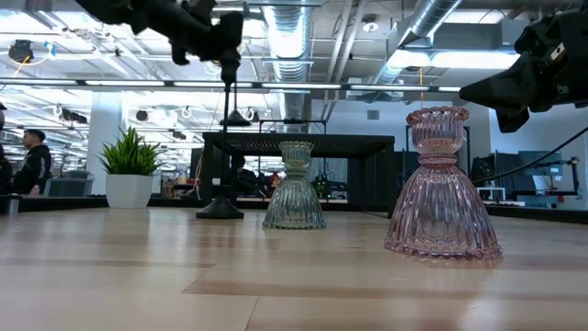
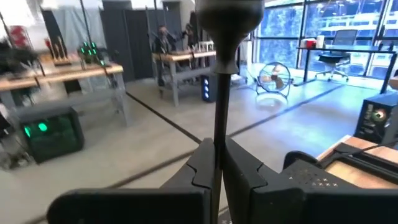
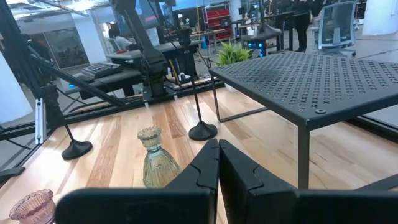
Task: Pick & Place candle stick holders
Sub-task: Put the top black candle holder on the shelf
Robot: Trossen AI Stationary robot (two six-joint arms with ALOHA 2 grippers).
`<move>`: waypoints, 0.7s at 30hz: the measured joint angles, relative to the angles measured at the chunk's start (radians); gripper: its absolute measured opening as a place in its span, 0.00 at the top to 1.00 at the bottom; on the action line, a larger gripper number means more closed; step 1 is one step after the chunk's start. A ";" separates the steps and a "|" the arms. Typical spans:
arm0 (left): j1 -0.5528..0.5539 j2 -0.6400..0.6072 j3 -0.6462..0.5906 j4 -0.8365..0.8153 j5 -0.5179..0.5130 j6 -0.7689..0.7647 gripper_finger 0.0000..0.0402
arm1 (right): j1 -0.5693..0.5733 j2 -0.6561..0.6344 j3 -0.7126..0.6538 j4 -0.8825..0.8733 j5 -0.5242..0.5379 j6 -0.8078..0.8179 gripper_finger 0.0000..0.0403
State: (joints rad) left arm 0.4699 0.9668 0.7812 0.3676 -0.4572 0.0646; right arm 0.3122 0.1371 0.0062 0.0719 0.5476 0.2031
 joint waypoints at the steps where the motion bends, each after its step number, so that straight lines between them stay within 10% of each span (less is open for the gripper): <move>1: 0.011 0.021 0.013 0.002 0.022 -0.018 0.97 | 0.000 0.000 0.000 0.000 0.000 0.000 1.00; 21: 0.048 0.193 0.062 0.013 0.092 -0.099 0.96 | 0.000 0.000 0.000 0.000 0.000 -0.003 1.00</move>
State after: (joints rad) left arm 0.5182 1.1603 0.8431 0.3809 -0.3653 -0.0345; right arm 0.3122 0.1371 0.0062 0.0719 0.5480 0.1997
